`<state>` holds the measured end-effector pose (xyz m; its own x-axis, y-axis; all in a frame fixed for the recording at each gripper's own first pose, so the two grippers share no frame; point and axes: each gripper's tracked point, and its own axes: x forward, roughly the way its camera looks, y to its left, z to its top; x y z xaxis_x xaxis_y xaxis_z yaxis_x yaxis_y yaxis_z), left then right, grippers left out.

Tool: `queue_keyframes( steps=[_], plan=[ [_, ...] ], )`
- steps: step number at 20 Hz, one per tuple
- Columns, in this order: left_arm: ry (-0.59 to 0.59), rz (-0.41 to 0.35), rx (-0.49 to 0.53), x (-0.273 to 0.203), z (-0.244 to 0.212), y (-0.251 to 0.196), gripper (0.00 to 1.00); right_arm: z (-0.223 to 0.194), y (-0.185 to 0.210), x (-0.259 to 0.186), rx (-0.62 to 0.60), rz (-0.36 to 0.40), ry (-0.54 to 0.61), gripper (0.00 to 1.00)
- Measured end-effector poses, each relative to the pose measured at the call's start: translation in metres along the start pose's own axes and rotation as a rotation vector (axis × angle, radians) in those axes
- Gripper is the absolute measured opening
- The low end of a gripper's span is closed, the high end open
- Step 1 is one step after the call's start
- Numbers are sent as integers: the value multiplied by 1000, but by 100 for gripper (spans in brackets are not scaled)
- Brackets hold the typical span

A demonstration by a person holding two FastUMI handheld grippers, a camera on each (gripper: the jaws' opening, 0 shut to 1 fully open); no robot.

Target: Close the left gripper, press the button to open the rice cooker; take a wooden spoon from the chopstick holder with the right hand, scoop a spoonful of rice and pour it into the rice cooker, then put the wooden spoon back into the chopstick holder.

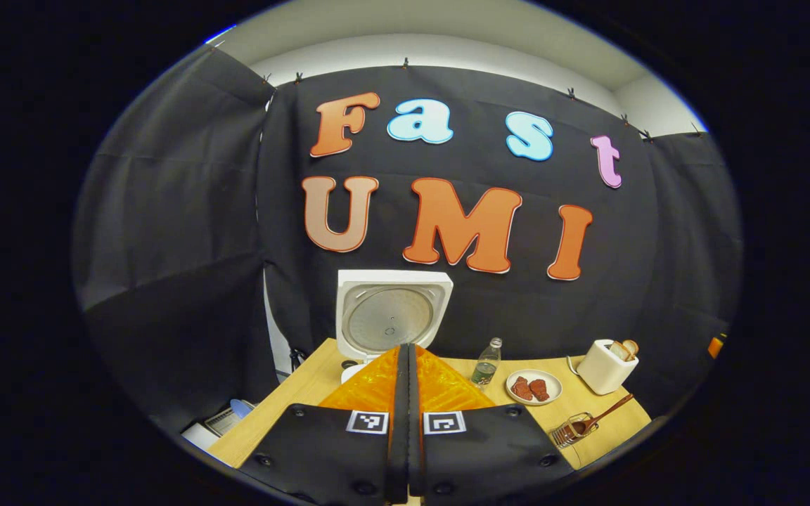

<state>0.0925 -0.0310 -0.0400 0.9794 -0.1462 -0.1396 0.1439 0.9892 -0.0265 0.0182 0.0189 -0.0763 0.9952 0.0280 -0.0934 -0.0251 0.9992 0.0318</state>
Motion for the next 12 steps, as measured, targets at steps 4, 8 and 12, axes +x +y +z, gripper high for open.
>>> queue_keyframes(
  steps=[4, 8, 12],
  plan=[
    [-41, 68, 30, -26, 21, 23, 5, -19, 13, 22, 49, 44, 9, 94],
    [-64, 134, 50, -54, 35, 47, 9, -52, 27, 52, 109, 83, 56, 94],
    [-95, 210, 46, -79, 49, 73, 37, -82, 40, 83, 175, 119, 83, 94]
  ],
)
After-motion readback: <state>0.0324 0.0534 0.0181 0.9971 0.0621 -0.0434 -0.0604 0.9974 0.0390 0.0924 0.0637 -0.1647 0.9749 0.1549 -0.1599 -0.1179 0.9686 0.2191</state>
